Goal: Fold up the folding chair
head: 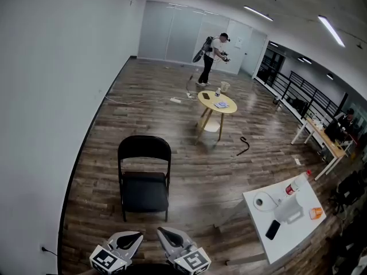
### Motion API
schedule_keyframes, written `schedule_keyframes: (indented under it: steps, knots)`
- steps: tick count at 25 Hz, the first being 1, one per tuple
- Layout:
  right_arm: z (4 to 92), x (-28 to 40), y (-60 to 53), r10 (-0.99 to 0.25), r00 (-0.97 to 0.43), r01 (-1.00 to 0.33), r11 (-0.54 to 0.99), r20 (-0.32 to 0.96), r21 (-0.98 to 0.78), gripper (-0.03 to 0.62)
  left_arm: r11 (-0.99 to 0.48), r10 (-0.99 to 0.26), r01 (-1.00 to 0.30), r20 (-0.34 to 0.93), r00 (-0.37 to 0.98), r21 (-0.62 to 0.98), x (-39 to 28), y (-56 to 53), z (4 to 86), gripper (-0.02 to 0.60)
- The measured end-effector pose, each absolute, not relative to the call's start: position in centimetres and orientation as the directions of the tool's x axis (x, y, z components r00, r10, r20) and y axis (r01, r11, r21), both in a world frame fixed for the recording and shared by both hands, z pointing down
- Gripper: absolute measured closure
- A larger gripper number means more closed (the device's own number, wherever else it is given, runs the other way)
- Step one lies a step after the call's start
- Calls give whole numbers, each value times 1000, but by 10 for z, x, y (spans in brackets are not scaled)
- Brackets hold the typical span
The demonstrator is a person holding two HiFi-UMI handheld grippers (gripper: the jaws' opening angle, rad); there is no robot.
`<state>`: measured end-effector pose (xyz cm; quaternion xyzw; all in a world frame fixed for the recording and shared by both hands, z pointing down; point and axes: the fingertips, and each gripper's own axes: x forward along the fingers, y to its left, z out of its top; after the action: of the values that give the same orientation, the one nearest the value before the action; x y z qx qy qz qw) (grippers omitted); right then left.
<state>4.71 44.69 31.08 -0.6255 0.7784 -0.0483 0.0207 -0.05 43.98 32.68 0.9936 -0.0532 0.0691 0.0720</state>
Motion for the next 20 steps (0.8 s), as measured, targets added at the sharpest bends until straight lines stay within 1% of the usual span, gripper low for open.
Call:
schedule_keyframes:
  steps: [8, 17, 20]
  knots:
    - [313, 62, 451, -978, -204, -974, 200, 31, -110, 595, -982, -102, -124, 149, 984, 145, 10, 439, 334, 581]
    - [327, 82, 457, -973, -229, -968, 223, 41, -118, 595, -974, -137, -160, 148, 979, 157, 28, 442, 339, 581]
    - [323, 87, 459, -969, -241, -965, 235, 42, -116, 595, -975, -151, -172, 150, 977, 138, 34, 443, 332, 581]
